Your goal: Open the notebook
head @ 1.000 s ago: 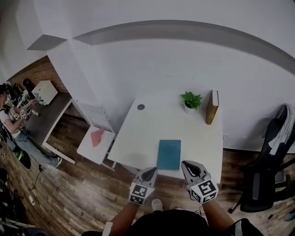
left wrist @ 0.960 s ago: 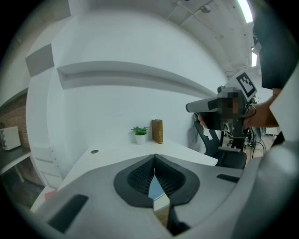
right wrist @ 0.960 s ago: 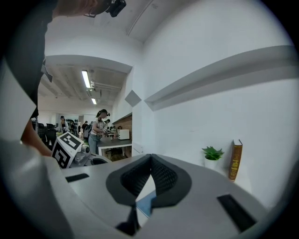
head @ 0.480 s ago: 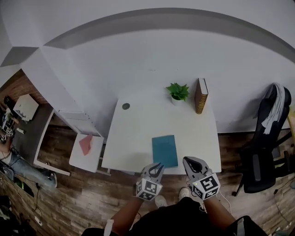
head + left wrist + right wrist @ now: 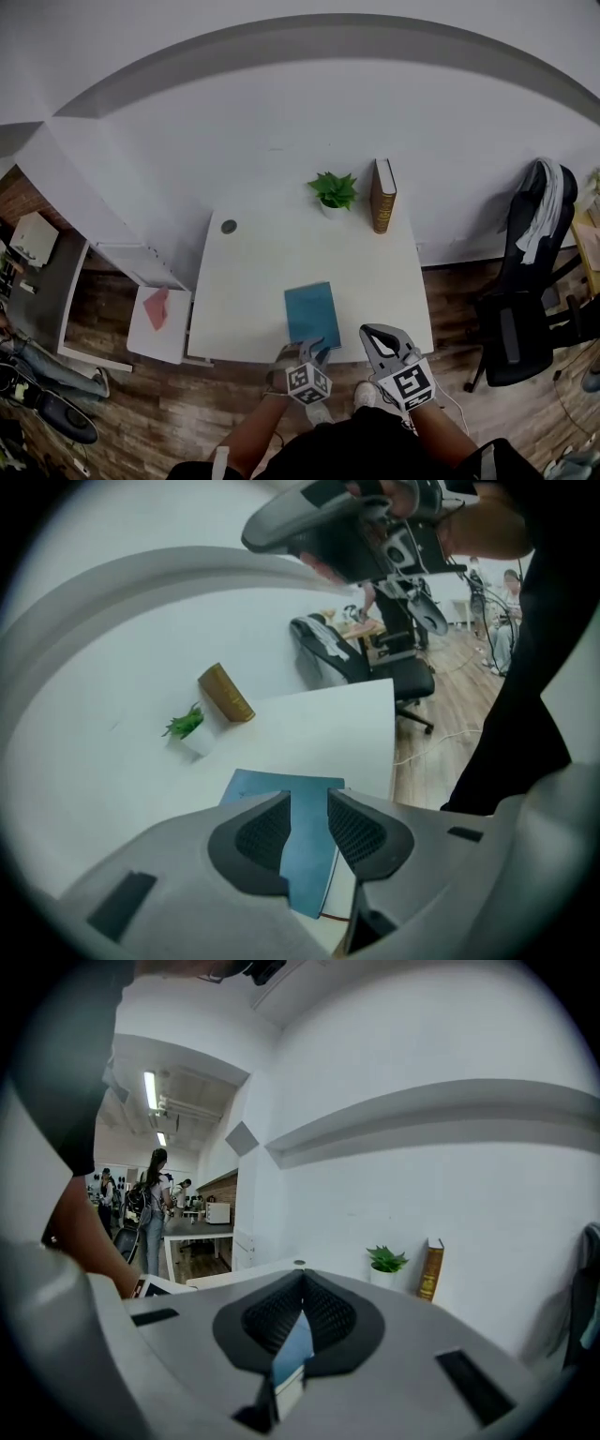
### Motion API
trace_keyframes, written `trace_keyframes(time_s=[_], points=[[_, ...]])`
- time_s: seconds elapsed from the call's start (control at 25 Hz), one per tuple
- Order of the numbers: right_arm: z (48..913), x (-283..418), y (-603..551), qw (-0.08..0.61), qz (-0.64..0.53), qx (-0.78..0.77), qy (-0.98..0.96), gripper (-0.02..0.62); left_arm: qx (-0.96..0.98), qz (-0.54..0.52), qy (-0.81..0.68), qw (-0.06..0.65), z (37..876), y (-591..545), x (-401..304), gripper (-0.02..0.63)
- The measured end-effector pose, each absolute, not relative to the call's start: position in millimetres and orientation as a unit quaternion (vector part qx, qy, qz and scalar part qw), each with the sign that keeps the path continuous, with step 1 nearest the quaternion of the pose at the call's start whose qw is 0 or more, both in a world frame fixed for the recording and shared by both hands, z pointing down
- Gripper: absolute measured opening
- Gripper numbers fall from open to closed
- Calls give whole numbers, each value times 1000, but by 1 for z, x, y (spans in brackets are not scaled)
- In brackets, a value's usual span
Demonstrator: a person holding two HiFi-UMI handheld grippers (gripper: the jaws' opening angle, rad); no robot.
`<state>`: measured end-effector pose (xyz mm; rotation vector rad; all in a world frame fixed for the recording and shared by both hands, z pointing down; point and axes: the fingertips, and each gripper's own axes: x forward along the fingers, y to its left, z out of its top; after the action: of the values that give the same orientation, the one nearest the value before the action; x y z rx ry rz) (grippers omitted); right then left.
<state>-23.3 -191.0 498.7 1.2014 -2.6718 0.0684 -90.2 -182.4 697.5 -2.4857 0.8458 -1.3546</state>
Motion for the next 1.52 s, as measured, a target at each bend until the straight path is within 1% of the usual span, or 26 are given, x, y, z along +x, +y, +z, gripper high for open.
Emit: trace_keyframes(time_s=[0.24, 0.44, 0.56, 0.76, 0.84, 0.88, 0.92, 0.96, 1.12, 1.32, 1.52], points=[[504, 3, -193, 110, 33, 419, -901, 2, -822, -505, 248, 86, 736, -189, -79, 119], [507, 19, -191, 112, 39, 426, -897, 2, -820, -522, 227, 62, 755, -187, -72, 118], [509, 26, -191, 110, 41, 431, -895, 2, -822, -522, 220, 63, 756, -188, -71, 117], [514, 30, -189, 110, 53, 428, -895, 2, -817, -535, 206, 70, 758, -183, -69, 86], [515, 30, -191, 108, 56, 425, -897, 2, -818, -535, 203, 63, 757, -184, -67, 87], [515, 29, -191, 108, 55, 423, -898, 2, -818, -535, 201, 58, 757, -184, -66, 95], [516, 28, -192, 110, 53, 421, -899, 2, -819, -535, 199, 56, 757, -183, -65, 120], [516, 27, -192, 113, 48, 417, -900, 2, -819, -535, 198, 56, 756, -182, -64, 124], [515, 21, -192, 112, 48, 410, -904, 2, -817, -540, 194, 63, 761, -182, -62, 124], [518, 18, -191, 117, 48, 402, -907, 2, -817, -542, 190, 44, 767, -184, -59, 124], [519, 18, -190, 119, 52, 401, -907, 2, -818, -541, 189, 47, 765, -186, -56, 119]])
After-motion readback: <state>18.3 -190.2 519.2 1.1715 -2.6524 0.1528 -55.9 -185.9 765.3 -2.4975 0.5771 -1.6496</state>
